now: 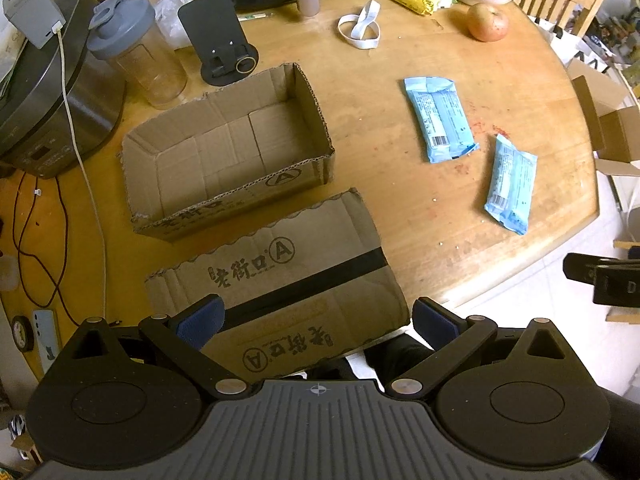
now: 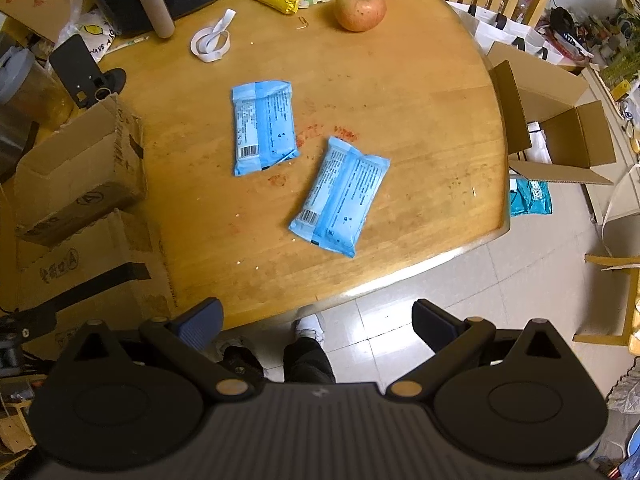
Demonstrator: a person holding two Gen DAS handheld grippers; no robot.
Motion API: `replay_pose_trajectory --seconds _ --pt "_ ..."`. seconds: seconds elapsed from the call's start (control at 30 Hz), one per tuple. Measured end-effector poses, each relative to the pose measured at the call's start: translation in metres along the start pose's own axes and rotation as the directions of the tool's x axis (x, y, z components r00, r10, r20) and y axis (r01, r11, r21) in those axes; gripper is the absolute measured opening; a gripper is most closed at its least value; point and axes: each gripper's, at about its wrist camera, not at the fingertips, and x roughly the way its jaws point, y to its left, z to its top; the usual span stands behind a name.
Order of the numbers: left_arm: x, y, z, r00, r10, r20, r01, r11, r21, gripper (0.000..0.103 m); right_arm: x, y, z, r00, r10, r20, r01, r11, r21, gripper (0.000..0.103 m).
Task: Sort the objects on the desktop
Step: 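Move the right tool toward the two blue snack packets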
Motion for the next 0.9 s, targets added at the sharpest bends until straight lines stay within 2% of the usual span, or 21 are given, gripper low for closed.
replay_pose_trajectory --seconds 0.9 --pt "0.005 0.005 -0.003 1.000 0.004 -0.022 -0.004 1.000 -0.016 0.103 0.046 -0.014 0.043 1.000 -0.016 -0.021 0.019 0.994 0.107 0.103"
